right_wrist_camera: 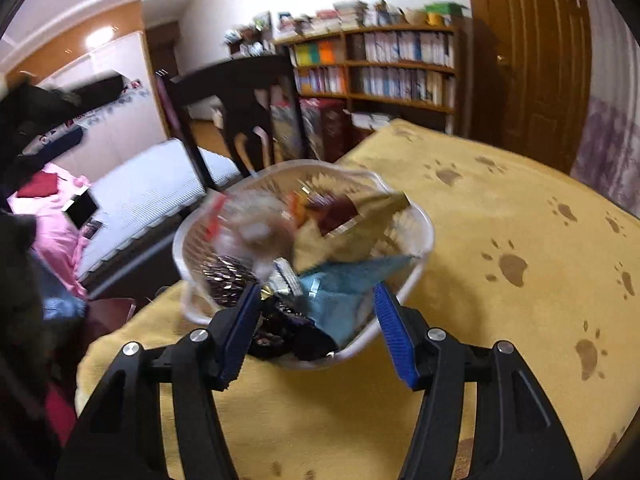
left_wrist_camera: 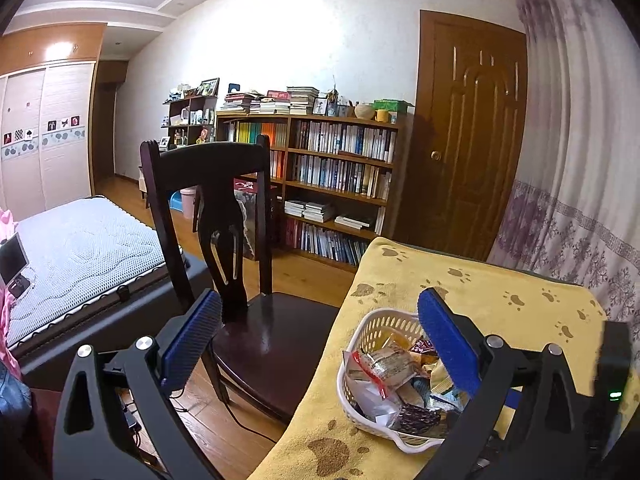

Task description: Organize snacks

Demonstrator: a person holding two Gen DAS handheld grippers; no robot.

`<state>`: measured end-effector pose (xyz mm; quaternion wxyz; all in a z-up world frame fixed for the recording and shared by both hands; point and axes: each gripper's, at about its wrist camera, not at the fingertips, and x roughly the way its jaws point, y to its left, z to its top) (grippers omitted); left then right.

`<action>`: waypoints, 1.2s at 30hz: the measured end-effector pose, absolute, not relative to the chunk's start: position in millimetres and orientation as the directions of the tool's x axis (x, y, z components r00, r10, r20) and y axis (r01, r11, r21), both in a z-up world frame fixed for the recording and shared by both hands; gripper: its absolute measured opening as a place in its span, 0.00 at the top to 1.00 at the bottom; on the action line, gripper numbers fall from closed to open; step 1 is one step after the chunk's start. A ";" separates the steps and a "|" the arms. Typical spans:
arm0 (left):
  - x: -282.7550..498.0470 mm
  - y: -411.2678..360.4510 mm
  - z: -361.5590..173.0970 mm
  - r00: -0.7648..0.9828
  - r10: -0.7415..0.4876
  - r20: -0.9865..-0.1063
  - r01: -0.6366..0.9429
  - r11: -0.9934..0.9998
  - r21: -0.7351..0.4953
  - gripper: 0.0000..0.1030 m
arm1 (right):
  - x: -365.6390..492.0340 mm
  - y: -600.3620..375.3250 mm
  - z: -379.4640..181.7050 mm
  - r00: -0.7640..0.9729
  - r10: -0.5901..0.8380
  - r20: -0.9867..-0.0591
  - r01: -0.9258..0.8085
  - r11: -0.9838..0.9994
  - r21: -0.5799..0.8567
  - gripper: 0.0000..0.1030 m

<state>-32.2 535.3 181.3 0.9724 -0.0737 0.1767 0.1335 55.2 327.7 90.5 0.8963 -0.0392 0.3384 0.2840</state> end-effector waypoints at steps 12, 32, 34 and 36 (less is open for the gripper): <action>-29.2 529.1 179.4 0.896 0.239 -0.374 -0.274 0.961 -0.042 0.03 | 59.5 319.2 97.6 0.627 0.497 -0.600 -0.517 0.841 0.156 0.39; -33.5 477.4 174.0 0.894 0.290 -0.340 -0.180 0.930 0.321 0.03 | 7.5 280.5 126.2 0.705 0.479 -0.523 -0.490 0.862 0.130 0.05; -37.5 475.9 175.4 0.897 0.291 -0.333 -0.179 0.927 0.329 0.03 | 3.8 278.2 128.9 0.716 0.469 -0.517 -0.478 0.869 0.126 0.05; -41.7 473.6 177.2 0.899 0.293 -0.326 -0.177 0.923 0.342 0.03 | 1.0 276.6 130.4 0.720 0.462 -0.518 -0.472 0.873 0.121 0.05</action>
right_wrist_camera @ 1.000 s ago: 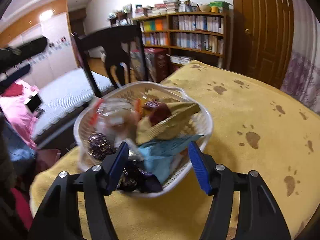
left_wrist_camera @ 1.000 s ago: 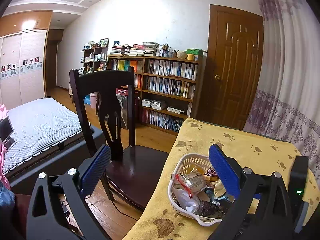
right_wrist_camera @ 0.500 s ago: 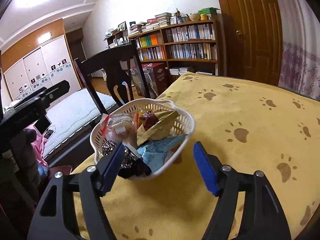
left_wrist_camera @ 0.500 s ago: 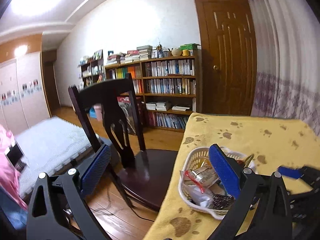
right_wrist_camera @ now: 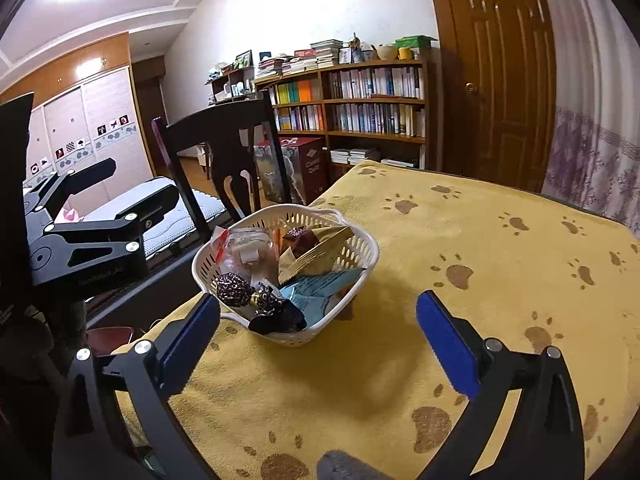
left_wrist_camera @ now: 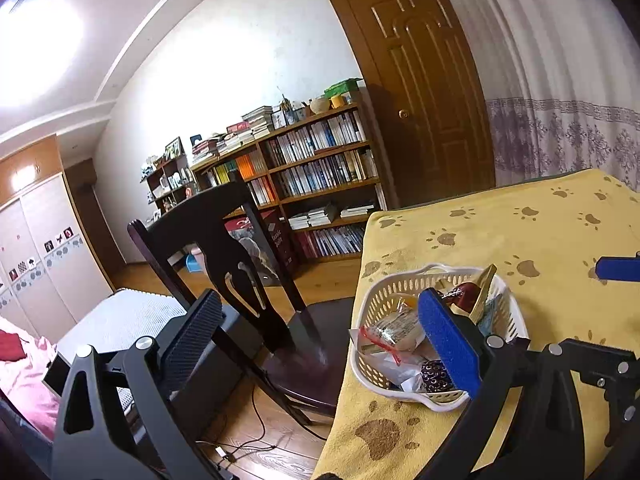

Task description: Organize snacks

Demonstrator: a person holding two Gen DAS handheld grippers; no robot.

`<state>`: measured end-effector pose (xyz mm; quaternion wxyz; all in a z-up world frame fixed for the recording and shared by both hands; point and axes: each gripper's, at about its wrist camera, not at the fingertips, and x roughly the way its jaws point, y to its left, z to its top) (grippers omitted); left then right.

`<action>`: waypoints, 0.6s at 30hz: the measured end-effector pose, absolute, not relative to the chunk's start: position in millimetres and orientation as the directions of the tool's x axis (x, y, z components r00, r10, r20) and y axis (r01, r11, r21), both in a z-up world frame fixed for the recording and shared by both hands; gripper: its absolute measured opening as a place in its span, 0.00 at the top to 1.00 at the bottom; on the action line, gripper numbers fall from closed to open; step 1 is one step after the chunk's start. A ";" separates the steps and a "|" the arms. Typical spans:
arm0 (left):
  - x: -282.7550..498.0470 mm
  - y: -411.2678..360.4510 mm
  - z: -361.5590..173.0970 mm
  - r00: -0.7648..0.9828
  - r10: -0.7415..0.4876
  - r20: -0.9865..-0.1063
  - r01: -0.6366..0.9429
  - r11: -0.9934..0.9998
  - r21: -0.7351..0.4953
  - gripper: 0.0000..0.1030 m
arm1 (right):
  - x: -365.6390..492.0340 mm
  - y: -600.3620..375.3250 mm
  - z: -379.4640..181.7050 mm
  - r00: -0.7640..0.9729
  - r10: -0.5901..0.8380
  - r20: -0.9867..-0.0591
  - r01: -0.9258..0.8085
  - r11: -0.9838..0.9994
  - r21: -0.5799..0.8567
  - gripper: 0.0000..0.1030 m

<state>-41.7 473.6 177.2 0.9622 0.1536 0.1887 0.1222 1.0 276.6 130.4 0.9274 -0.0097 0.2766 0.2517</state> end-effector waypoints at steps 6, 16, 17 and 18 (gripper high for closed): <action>-47.6 466.6 178.1 0.906 0.284 -0.314 -0.156 0.913 0.376 0.03 | -5.3 278.3 131.2 0.729 0.426 -0.535 -0.459 0.885 0.079 0.05; -52.3 459.6 179.9 0.915 0.266 -0.302 -0.129 0.905 0.406 0.03 | -22.5 286.0 139.1 0.746 0.414 -0.521 -0.476 0.879 0.016 0.05; -52.3 458.8 179.6 0.916 0.265 -0.302 -0.127 0.904 0.407 0.03 | -23.9 286.8 139.4 0.748 0.412 -0.520 -0.477 0.879 0.011 0.05; -52.2 458.0 179.0 0.916 0.264 -0.303 -0.125 0.904 0.410 0.03 | -24.1 287.1 139.2 0.748 0.412 -0.520 -0.477 0.879 0.010 0.05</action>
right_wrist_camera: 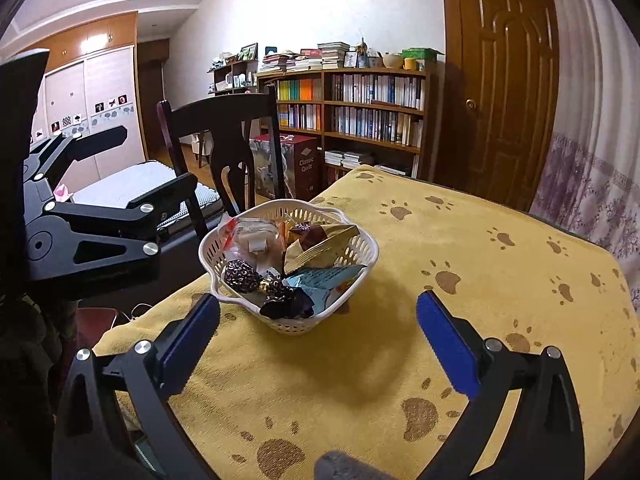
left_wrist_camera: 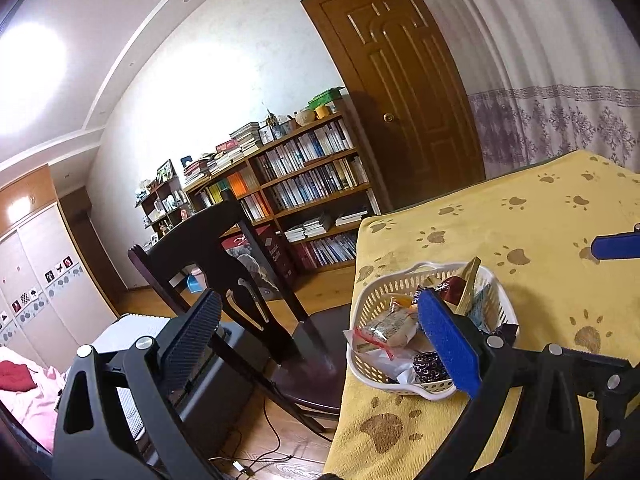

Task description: Organize snacks

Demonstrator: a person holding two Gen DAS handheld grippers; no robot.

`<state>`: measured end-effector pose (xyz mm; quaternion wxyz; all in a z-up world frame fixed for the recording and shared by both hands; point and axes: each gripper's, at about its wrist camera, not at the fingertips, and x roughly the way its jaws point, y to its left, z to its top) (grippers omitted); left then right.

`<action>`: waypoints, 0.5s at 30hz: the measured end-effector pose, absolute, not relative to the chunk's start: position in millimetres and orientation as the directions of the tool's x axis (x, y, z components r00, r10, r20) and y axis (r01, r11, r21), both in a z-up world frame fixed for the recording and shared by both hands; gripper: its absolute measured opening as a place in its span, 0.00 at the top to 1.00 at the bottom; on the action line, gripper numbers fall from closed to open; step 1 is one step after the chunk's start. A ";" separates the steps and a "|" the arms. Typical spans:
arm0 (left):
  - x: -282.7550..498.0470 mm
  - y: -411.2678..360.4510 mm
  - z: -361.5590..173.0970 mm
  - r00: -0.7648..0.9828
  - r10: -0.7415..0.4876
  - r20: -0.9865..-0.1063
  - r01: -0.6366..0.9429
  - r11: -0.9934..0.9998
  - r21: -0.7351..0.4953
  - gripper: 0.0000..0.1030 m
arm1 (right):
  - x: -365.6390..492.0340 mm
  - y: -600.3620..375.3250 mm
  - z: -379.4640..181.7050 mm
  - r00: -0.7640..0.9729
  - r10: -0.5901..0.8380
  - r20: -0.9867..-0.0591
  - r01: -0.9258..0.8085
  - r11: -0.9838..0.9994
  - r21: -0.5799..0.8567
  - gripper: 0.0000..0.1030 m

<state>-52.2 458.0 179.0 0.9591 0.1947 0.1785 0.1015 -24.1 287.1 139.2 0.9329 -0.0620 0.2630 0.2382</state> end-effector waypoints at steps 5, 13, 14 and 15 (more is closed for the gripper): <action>-51.1 455.9 177.4 0.915 0.262 -0.307 -0.118 0.901 0.416 0.03 | -25.8 289.0 139.8 0.748 0.414 -0.518 -0.483 0.876 0.003 0.05; -50.5 452.2 176.0 0.916 0.255 -0.309 -0.105 0.897 0.429 0.03 | -29.2 293.1 138.5 0.743 0.419 -0.523 -0.498 0.867 -0.014 0.05; -50.7 452.0 175.6 0.917 0.254 -0.309 -0.104 0.897 0.430 0.03 | -29.6 293.3 138.2 0.742 0.420 -0.523 -0.500 0.866 -0.015 0.05; -50.7 451.9 175.3 0.917 0.253 -0.309 -0.103 0.897 0.430 0.03 | -30.4 293.6 138.4 0.742 0.420 -0.522 -0.501 0.865 -0.016 0.05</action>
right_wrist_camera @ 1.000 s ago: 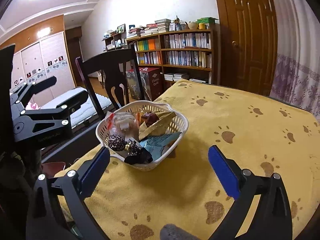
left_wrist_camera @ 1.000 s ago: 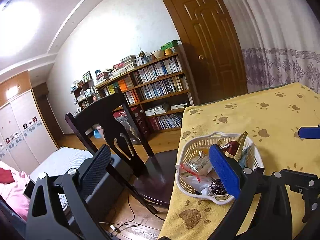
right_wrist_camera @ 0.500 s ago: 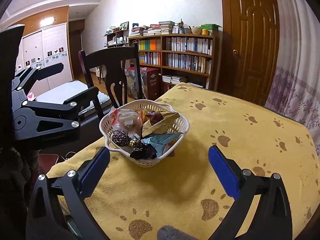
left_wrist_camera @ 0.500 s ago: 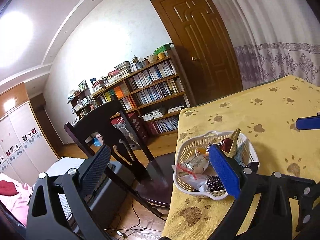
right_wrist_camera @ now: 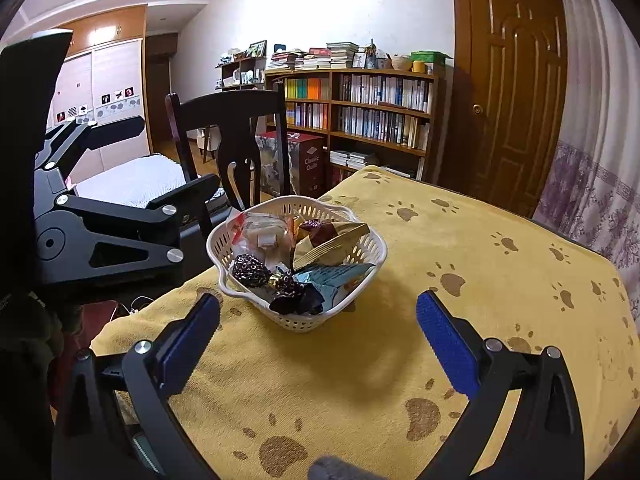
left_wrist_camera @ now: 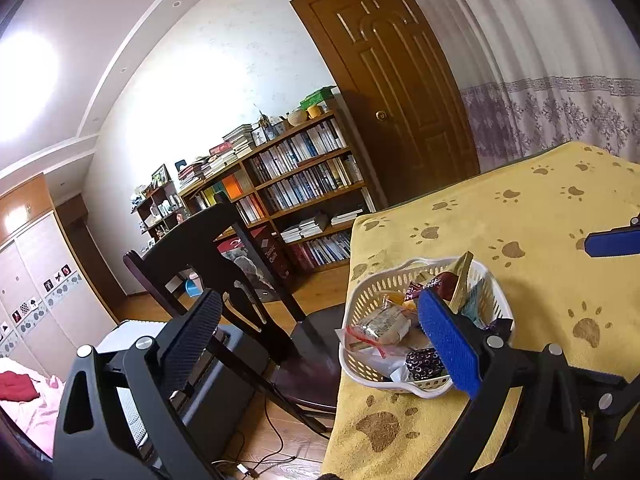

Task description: Organize snacks

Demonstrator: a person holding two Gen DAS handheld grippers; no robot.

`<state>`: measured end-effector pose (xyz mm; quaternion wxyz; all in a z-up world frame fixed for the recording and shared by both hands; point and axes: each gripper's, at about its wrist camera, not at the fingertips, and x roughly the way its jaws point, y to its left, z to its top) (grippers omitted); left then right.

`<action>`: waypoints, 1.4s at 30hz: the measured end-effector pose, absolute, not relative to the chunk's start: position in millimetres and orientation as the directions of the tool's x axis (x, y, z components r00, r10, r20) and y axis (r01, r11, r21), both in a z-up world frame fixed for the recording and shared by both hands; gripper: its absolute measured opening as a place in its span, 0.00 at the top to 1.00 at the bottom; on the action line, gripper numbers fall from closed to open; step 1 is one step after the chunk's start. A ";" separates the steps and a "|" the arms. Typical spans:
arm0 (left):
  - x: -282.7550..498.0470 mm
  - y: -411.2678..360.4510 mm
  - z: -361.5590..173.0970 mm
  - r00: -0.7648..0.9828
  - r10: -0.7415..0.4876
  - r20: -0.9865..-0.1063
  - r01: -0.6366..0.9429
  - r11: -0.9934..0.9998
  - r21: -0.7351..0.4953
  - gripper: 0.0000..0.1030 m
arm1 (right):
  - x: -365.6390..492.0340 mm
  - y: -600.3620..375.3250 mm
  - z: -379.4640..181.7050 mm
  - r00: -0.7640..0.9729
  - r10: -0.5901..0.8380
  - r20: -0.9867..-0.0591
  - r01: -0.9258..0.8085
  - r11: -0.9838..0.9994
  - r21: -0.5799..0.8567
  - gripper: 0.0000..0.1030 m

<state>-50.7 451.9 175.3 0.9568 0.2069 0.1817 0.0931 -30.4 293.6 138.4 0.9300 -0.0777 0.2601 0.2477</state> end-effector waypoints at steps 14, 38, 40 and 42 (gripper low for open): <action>-51.1 447.7 172.5 0.918 0.246 -0.312 -0.091 0.895 0.436 0.03 | -31.7 295.0 139.1 0.738 0.427 -0.522 -0.509 0.861 -0.016 0.05; -51.2 445.7 169.5 0.918 0.243 -0.314 -0.086 0.893 0.442 0.03 | -30.0 295.6 135.6 0.742 0.423 -0.519 -0.507 0.861 -0.023 0.05; -50.8 445.6 170.4 0.918 0.243 -0.314 -0.086 0.893 0.442 0.03 | -29.8 295.7 135.3 0.743 0.422 -0.520 -0.506 0.862 -0.024 0.05; -50.7 445.5 170.6 0.918 0.244 -0.314 -0.086 0.893 0.442 0.03 | -29.5 296.4 134.7 0.745 0.418 -0.520 -0.504 0.863 -0.029 0.05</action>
